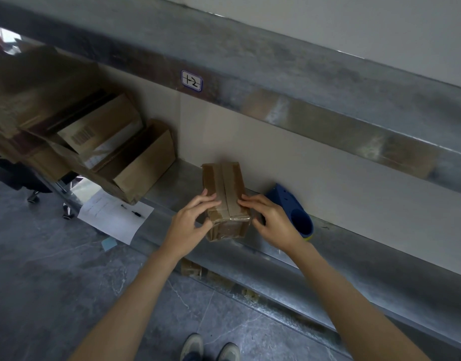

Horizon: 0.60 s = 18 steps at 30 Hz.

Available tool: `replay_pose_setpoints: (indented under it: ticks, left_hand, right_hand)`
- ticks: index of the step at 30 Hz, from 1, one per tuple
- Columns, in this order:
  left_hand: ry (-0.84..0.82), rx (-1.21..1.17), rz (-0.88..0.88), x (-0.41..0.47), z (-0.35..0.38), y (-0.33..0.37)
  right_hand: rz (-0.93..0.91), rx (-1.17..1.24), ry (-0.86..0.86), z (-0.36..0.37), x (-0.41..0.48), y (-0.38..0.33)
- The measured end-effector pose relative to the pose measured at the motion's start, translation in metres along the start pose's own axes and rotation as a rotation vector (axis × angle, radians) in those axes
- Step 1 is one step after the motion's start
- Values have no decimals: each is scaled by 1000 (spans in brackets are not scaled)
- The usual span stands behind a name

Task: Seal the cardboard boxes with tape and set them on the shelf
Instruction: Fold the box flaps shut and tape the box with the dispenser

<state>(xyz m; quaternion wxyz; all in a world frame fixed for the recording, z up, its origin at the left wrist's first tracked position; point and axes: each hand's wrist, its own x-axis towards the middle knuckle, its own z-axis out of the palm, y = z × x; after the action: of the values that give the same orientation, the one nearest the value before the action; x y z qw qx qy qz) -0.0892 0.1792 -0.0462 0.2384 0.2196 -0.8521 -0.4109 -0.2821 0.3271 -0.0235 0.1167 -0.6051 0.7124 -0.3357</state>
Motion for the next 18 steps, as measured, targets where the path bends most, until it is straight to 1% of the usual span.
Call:
replay_pose_setpoints:
  ticks: [5, 10, 18]
  left_hand:
    - [42, 23, 25, 0, 4, -3]
    - [127, 24, 48, -2, 11, -3]
    - [210, 33, 78, -1, 16, -4]
  right_hand:
    - [-12, 39, 88, 8, 0, 2]
    - [8, 81, 176, 16, 1, 3]
    - [39, 105, 234, 21, -1, 0]
